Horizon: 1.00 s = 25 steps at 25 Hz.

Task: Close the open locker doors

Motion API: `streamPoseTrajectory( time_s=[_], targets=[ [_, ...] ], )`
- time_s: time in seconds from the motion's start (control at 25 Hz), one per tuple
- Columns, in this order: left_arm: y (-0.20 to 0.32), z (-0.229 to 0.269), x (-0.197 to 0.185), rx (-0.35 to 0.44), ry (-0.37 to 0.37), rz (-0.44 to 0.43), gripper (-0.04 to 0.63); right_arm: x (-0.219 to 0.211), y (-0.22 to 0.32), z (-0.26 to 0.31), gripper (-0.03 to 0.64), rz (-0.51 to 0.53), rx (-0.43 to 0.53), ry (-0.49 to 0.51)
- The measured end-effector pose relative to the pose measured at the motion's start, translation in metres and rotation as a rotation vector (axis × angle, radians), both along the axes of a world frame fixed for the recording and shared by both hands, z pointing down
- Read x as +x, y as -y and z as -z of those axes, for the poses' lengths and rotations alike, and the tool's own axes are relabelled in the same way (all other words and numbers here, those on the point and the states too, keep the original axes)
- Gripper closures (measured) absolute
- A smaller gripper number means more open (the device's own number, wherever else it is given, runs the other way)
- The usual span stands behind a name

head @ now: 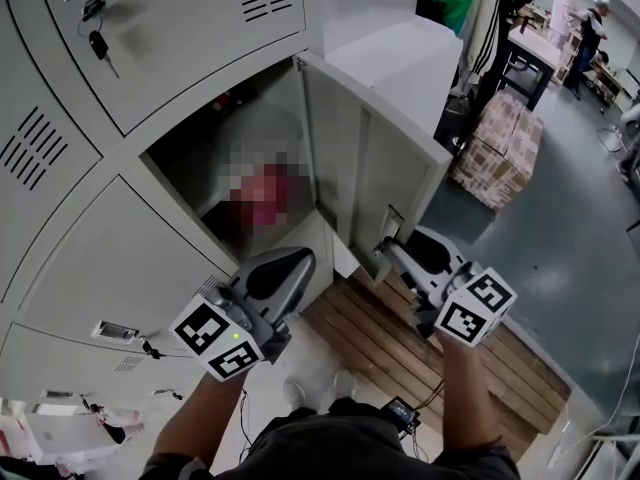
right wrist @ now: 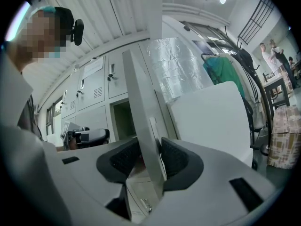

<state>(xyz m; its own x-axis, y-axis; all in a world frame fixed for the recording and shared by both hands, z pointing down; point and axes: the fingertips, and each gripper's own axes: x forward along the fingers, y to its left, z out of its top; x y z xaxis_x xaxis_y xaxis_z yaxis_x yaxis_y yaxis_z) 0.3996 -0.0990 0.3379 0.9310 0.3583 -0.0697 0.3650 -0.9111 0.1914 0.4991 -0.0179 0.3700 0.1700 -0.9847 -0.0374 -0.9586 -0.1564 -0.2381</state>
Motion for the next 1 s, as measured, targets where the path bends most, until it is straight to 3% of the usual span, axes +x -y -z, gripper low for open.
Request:
streamPoseTrajectory(
  time_s=[1.0],
  targets=[
    [0.035, 0.005, -0.058, 0.003, -0.011, 0.057, 0.586, -0.069, 0.052, 0.0, 0.469, 0.114, -0.039, -0.037]
  ],
)
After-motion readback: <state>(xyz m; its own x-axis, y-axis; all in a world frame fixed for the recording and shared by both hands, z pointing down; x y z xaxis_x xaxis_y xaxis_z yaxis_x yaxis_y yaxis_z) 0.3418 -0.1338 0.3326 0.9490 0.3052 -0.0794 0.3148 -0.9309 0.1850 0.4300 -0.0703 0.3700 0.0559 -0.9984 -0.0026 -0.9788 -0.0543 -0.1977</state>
